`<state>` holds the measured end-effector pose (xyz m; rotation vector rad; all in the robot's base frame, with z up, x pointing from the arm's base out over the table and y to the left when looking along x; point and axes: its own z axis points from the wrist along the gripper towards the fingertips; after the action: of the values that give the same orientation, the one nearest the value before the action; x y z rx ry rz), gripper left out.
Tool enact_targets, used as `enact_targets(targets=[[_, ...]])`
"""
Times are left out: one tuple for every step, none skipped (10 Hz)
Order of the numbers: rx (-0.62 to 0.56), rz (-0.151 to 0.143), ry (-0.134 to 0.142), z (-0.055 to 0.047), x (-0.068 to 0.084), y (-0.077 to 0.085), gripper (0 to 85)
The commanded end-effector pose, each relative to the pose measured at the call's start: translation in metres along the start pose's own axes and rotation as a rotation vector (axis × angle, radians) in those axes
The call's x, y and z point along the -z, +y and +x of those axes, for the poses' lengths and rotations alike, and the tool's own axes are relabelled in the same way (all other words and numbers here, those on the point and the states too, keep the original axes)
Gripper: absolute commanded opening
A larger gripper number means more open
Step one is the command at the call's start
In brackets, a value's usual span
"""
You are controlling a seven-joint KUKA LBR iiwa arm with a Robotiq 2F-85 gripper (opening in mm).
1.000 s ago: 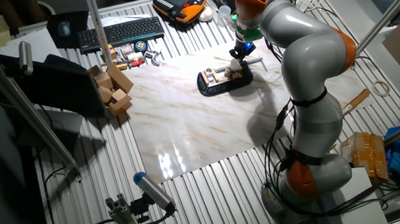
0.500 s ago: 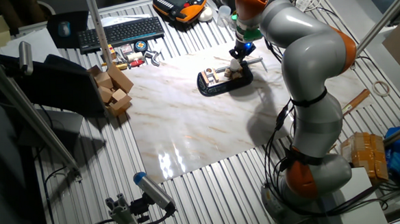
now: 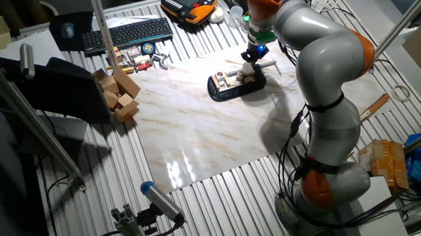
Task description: Install the light bulb by rotating it
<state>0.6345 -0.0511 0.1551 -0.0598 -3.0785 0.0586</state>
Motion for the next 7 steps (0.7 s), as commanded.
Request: enact_targets(targets=[[0.000,0.000,-0.002,-0.0006,-0.0004,-0.0006,0.0],[0.000,-0.002,-0.005,-0.0015,-0.0010,-0.0006,0.0],[-0.002,-0.002,-0.008,-0.0024,-0.0014,-0.0003,0.0],[-0.002,0.000,-0.008,-0.0044,-0.0014,0.0007,0.0],[-0.003,0.000,-0.009,-0.0062,-0.0020,0.0016,0.0],[-0.003,-0.002,-0.011,-0.0077,-0.0026,0.0025,0.0],[-0.003,-0.004,-0.012,-0.0092,-0.0029,0.0032,0.0]])
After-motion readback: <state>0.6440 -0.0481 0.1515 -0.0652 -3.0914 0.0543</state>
